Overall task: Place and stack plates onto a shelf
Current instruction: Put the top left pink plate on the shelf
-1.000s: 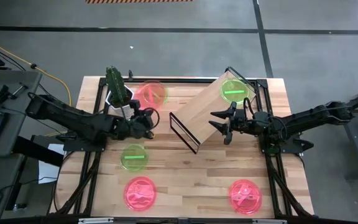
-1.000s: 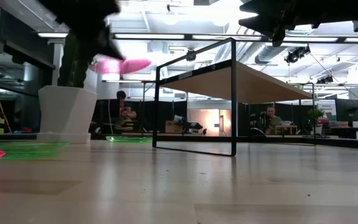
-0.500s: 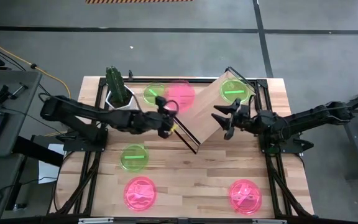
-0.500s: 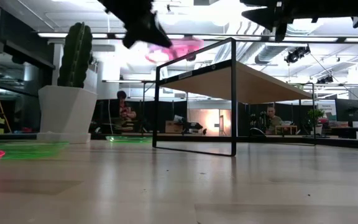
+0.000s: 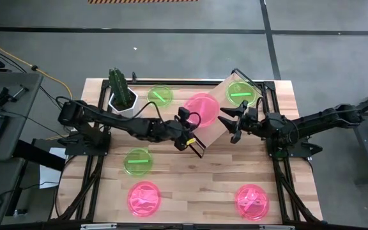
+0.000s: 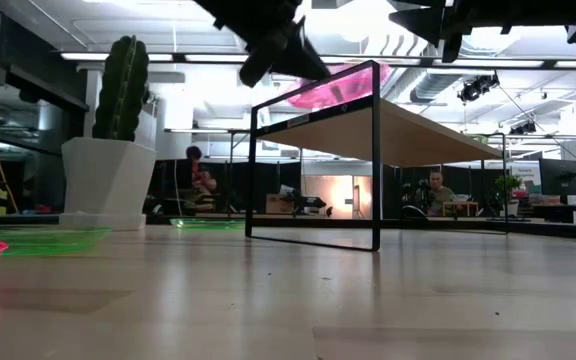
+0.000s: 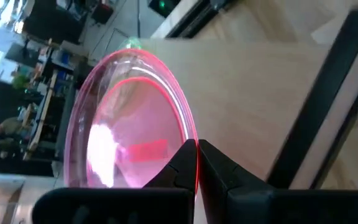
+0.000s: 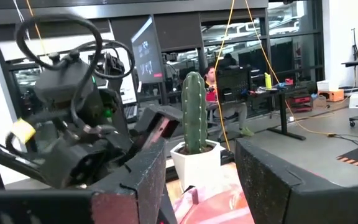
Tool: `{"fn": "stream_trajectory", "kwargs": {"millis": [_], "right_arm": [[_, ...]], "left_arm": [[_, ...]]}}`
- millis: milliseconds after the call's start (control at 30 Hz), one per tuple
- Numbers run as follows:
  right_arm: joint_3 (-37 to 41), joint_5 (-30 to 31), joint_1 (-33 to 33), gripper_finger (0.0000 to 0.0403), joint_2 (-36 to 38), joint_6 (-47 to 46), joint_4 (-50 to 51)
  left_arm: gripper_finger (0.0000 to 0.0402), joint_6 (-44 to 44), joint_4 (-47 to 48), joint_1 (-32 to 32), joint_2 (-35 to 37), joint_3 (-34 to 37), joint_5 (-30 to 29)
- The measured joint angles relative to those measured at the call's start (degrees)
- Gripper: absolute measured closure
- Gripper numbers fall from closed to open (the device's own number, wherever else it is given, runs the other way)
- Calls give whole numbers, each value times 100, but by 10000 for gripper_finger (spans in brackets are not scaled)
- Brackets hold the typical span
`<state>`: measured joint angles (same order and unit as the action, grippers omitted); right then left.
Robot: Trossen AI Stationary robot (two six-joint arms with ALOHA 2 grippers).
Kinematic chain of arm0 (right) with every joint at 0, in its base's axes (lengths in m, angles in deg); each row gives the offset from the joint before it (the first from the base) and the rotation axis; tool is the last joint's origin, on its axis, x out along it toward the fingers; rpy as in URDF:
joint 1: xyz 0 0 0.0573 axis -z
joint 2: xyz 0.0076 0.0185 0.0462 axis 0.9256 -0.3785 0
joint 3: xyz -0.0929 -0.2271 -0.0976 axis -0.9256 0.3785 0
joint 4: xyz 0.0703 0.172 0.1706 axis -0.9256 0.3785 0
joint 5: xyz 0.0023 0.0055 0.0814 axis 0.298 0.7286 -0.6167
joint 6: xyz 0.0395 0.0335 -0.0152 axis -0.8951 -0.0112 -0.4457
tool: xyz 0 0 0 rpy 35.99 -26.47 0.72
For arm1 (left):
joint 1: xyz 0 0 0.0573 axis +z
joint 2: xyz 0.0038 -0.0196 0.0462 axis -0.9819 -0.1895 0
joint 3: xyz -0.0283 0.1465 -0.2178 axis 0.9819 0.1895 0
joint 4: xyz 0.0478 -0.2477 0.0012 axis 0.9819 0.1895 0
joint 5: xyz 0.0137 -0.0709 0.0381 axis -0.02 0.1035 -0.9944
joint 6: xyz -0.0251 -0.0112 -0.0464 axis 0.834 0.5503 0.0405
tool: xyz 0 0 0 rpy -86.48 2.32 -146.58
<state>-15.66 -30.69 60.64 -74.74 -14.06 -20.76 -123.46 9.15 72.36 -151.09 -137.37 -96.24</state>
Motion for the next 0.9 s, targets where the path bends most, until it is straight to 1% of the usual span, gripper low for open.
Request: {"fn": "stream_trajectory", "kwargs": {"millis": [133,200,267,367,533,700,900], "right_arm": [[0,0,0,224,0,0,7],[0,-2,0,224,0,-2,-6],[0,-4,0,224,0,-2,-5],[0,-4,0,224,0,-1,-11],[-2,-9,0,224,0,0,-99],[-2,-17,0,224,0,14,-104],[-2,-15,0,224,0,2,-106]], "left_arm": [[401,-176,237,79,-31,-258,268],[401,-177,435,188,-33,-387,519],[401,-144,625,335,-26,-448,748],[401,-120,729,538,-31,-450,926],[401,52,749,779,-31,-450,1666],[401,144,737,828,-31,-450,1961],[401,38,622,865,-212,-441,2067]]}}
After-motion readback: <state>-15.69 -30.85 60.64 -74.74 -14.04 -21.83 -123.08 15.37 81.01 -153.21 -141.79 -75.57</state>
